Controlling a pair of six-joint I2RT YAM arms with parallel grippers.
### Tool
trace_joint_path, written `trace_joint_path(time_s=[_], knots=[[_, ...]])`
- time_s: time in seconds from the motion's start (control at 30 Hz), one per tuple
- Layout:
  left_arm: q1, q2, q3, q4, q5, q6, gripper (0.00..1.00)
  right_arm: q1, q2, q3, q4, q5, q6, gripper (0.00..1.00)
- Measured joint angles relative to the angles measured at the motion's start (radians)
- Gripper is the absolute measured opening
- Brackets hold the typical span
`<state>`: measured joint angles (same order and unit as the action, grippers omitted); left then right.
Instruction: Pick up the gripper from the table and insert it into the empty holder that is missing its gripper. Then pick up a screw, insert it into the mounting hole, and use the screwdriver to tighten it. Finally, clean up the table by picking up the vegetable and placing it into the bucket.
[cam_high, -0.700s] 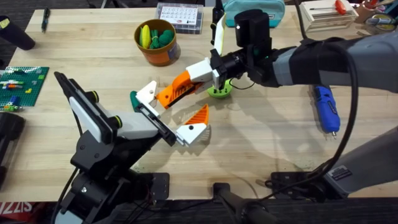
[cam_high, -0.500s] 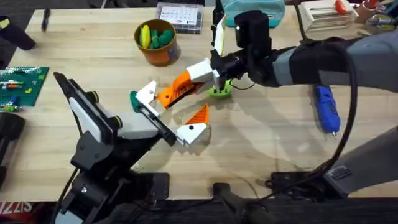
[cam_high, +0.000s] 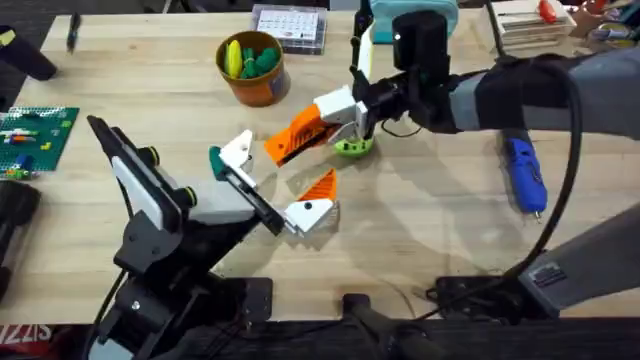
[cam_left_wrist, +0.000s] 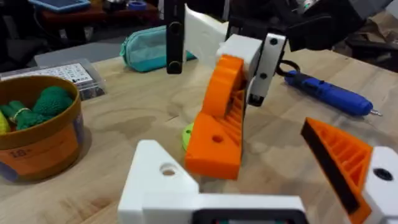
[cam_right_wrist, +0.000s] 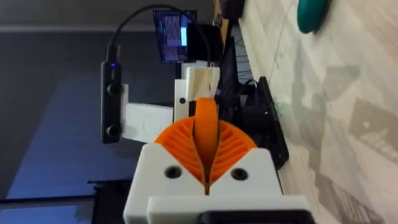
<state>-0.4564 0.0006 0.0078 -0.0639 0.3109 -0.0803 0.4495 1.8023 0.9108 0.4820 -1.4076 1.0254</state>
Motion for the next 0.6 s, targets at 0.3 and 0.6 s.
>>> trace_joint_path(time_s=[0.3,0.6], knots=[[0.000,0.000,0.000,0.003,0.057,0.000,0.988,0.033,0.000,0.000,0.004,0.026,0.019,0.022],[0.002,0.000,0.000,0.004,0.086,0.000,0.988,0.053,0.000,0.011,0.042,0.044,0.074,0.024]])
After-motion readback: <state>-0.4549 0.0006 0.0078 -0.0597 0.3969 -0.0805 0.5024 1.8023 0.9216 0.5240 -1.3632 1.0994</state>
